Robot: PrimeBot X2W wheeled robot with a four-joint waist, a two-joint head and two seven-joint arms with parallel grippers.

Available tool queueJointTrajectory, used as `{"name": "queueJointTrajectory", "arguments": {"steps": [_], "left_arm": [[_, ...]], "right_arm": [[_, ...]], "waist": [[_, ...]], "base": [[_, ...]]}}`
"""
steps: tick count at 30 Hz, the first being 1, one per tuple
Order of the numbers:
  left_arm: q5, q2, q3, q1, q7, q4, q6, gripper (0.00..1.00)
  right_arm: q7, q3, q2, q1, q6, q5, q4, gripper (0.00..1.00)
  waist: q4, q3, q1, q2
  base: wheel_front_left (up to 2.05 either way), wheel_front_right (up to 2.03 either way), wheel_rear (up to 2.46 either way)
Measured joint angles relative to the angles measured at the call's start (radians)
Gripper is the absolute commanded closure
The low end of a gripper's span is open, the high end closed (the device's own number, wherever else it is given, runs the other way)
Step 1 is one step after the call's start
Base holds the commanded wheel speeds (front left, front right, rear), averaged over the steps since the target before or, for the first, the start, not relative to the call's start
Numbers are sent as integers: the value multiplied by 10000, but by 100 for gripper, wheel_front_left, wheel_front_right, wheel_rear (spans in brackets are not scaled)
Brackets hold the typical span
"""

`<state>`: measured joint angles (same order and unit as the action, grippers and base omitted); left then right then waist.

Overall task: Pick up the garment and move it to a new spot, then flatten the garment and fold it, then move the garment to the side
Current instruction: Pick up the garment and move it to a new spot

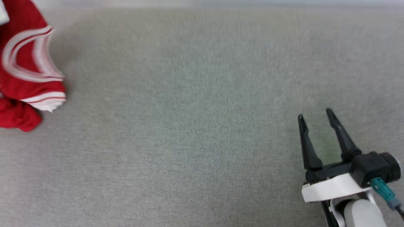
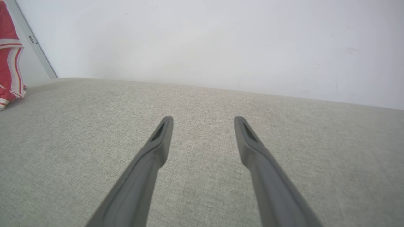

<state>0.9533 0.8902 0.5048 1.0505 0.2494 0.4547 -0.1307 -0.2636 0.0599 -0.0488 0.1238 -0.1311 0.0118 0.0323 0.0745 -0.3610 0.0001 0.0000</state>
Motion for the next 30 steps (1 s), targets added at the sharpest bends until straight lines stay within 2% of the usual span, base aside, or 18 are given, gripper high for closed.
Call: {"name": "queueJointTrajectory", "arguments": {"steps": [5, 11, 15, 22, 26, 30], "left_arm": [[-148, 244, 217, 136, -821, -1099, 0, 100], [-637, 128, 460, 856, -894, -2360, 0, 100], [-938, -476, 769, 1462, -667, -3292, 94, 100], [-1465, -2130, 1578, 2488, -314, -4395, 378, 100], [-1607, -2915, 1931, 2780, -128, -4928, 667, 100], [-1701, -3352, 2015, 2894, 46, -5521, 1235, 100]], "right_arm": [[0, 81, 0, -191, 0, 282, 176, 0], [0, 111, 0, -254, 0, 711, 268, 0], [0, 73, 0, -256, 0, 959, 320, 0], [2, 10, 0, -218, 0, 1266, 391, 0], [0, -198, -4, -155, 2, 1386, 385, 0], [0, -458, -4, -153, 2, 1386, 339, 0]], "waist": [[30, 983, 0, 0], [-60, 1771, -2, 0], [-375, 1971, -1, 0], [-1075, 2114, -2, 0], [-1505, 2122, -2, 0], [-1863, 2058, -2, 0]], "base": [[0, 0, 0], [0, 0, 0], [0, 0, 0], [0, 0, 0], [0, 0, 0], [0, 0, 0]]}}
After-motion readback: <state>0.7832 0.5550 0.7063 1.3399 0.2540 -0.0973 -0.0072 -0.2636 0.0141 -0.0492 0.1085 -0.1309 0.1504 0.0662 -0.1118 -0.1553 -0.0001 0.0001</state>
